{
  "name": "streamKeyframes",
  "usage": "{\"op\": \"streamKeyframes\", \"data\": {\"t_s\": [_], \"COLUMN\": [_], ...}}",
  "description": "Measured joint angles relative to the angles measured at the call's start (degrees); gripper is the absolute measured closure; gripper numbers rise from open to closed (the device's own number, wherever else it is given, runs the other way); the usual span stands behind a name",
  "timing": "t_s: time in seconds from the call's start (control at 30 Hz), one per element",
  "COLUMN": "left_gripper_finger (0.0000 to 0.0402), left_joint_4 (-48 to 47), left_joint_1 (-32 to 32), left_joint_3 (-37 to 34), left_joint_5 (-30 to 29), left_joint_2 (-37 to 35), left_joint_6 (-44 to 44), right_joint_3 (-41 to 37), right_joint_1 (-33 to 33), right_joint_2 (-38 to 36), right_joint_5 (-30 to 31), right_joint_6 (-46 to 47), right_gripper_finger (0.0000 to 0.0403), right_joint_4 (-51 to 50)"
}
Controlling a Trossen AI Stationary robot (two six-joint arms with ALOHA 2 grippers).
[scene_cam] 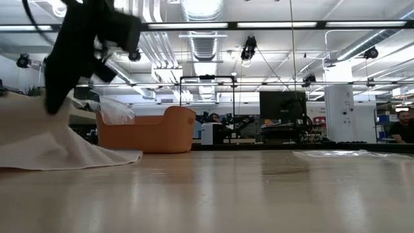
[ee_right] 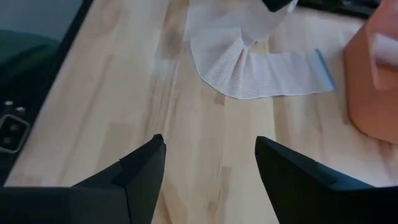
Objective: Roll bandage
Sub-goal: Roll the white bandage
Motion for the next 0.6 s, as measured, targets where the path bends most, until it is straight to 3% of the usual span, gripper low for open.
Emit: {"op": "streamKeyframes", "data": {"t_s": [0.13,0.33,0.6], "left_gripper_finger": [0.0339,0.0339,0.0339], "left_joint_4": [-1.99,-6.44,-12.83], "left_joint_1": [-9.32,-21.4,-30.04], "left_joint_3": [10.78,28.9,57.45], "left_joint_5": [-2.66,-8.37,-8.23], "left_joint_2": [-0.01,3.26,21.67], "left_joint_6": [-5.47,-12.36,-2.21], "right_joint_3": [-0.53,-3.21,-8.73], "right_joint_1": [2.35,5.59,6.68], "right_joint_2": [-3.5,-4.73,-0.55], "right_joint_5": [4.65,11.15,12.48], "right_joint_6": [2.0,3.04,-6.48], "right_gripper_finger": [0.0179,0.0197,0.0186], "right_joint_4": [-3.76,0.24,23.64]}}
